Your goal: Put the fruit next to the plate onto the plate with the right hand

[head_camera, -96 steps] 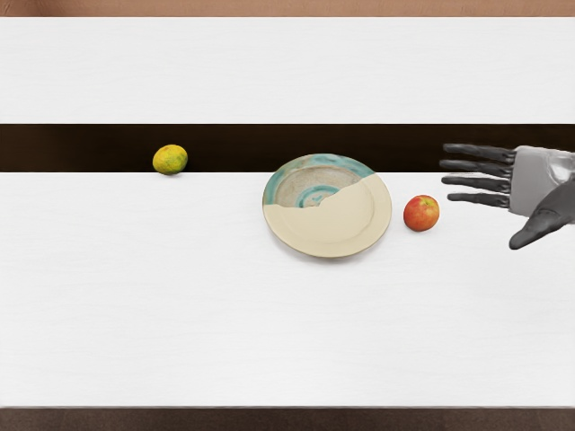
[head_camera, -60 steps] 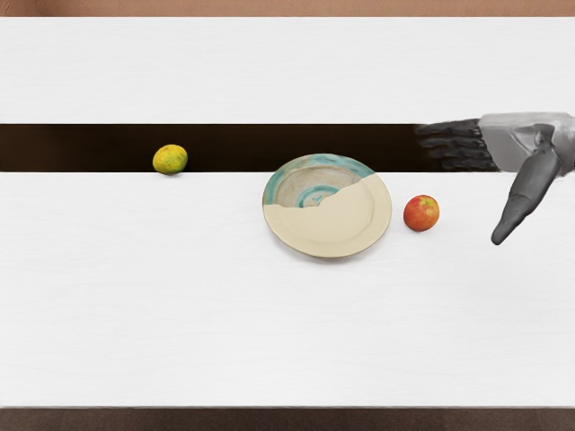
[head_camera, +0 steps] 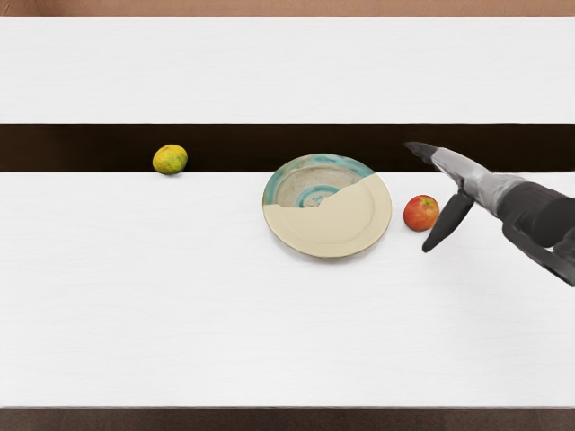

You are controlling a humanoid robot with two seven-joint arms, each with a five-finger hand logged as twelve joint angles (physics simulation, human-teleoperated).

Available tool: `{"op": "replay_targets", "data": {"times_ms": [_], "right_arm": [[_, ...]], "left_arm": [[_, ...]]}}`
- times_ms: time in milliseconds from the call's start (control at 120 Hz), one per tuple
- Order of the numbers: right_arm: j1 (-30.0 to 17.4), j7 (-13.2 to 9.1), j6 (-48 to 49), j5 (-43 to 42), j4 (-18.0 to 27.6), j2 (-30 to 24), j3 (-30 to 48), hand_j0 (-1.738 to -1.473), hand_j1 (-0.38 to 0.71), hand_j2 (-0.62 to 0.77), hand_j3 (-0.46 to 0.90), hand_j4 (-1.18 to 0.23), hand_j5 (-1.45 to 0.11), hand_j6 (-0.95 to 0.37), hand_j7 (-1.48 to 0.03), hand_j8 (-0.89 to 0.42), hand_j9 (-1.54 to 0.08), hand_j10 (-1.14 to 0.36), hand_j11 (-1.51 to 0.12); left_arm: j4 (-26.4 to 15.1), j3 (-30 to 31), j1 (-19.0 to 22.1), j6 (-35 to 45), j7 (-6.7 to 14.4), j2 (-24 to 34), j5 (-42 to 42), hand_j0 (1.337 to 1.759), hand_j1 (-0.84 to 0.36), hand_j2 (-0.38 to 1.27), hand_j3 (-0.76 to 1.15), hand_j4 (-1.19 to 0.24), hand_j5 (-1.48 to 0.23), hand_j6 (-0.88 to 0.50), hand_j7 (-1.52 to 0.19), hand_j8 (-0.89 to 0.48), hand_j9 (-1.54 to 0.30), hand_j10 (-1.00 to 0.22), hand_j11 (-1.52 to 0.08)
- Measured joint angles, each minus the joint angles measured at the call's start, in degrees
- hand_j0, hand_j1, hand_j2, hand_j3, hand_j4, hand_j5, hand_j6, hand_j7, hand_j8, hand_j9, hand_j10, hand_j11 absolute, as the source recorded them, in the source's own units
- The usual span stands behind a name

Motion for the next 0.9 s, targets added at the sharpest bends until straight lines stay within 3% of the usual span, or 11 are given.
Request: {"op": "replay_targets", "data": {"times_ms": [167, 392, 658, 900], "right_arm": [[-1.49, 0.46, -2.22, -0.93, -5.61, 5.69, -0.29, -1.658, -0.32, 0.00, 0.00, -0.03, -0.04, -0.03, -0.04, -0.03, -0.04, -0.03, -0.04], [-1.68, 0.48, -3.58, -1.36, -10.15, 7.19, -0.74, -1.658, -0.19, -0.02, 0.00, -0.14, -0.17, -0.14, -0.17, -0.14, -0.17, -0.14, -0.17], [-1.76, 0.30, -3.68, -1.50, -11.68, 7.85, -1.47, -1.658, -0.03, -0.05, 0.00, -0.27, -0.35, -0.27, -0.35, -0.27, -0.35, -0.27, -0.35], [-1.83, 0.22, -3.74, -1.51, -12.09, 8.76, -2.16, -1.658, 0.05, -0.06, 0.00, -0.34, -0.43, -0.34, -0.43, -0.34, -0.43, -0.33, -0.43]], "left_arm": [[0.00, 0.00, 0.02, 0.00, 0.00, 0.00, 0.00, 1.658, 0.35, 0.00, 0.00, 0.00, 0.00, 0.00, 0.00, 0.00, 0.00, 0.00, 0.00], [0.00, 0.00, 0.02, 0.00, 0.00, 0.00, 0.00, 1.658, 0.35, 0.00, 0.00, 0.00, 0.00, 0.00, 0.00, 0.00, 0.00, 0.00, 0.00], [0.00, 0.00, -0.02, 0.00, 0.01, 0.00, 0.00, 1.658, 0.35, 0.00, 0.00, 0.00, 0.00, 0.00, 0.00, 0.00, 0.00, 0.00, 0.00], [0.00, 0.00, 0.01, 0.00, 0.00, 0.00, 0.00, 1.658, 0.35, 0.00, 0.00, 0.00, 0.00, 0.00, 0.00, 0.00, 0.00, 0.00, 0.00]]}}
